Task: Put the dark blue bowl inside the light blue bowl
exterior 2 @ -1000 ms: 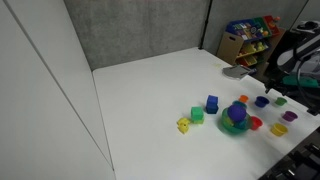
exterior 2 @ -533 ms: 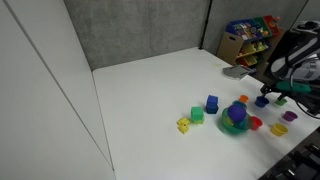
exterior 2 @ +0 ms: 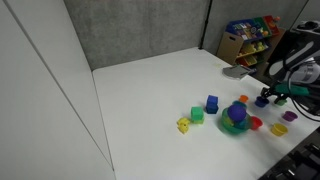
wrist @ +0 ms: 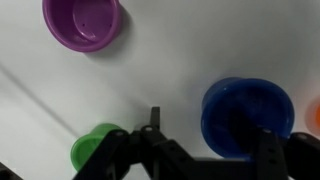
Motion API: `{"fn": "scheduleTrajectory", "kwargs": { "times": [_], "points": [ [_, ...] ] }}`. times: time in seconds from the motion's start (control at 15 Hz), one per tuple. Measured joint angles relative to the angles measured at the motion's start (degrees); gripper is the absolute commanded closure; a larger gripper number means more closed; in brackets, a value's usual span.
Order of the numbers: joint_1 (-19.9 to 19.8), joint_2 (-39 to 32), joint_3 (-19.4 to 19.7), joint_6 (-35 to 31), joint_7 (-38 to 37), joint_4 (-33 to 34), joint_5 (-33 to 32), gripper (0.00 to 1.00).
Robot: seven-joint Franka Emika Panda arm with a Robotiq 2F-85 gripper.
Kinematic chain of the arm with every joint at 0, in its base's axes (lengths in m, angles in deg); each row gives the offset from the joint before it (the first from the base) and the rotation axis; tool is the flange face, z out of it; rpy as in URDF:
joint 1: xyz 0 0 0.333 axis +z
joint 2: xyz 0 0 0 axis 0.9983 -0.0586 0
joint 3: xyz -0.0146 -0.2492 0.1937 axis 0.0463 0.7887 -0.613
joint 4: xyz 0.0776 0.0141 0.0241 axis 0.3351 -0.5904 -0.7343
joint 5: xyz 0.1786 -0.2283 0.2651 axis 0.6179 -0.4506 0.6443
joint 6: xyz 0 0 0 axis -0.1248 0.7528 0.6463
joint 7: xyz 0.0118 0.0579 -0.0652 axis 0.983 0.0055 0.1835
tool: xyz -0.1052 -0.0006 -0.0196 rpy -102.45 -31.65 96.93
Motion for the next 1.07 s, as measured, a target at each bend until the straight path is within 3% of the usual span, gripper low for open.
{"fn": "scheduleTrajectory", "kwargs": {
  "times": [0.33,0.47,0.53,0.73,1.07],
  "points": [
    [0.1,-0.1,-0.4,-0.1,0.0,0.0,0.0,0.97],
    [0.1,0.0,-0.7,-0.3,0.0,0.0,0.0,1.00],
    [0.0,0.3,-0.9,-0.5,0.0,-0.1,0.2,0.96],
    [-0.3,2.2,-2.0,-1.3,0.0,-1.3,1.1,0.95],
    [-0.5,8.0,-4.8,-3.9,0.5,-7.2,2.8,0.95]
  ]
}}
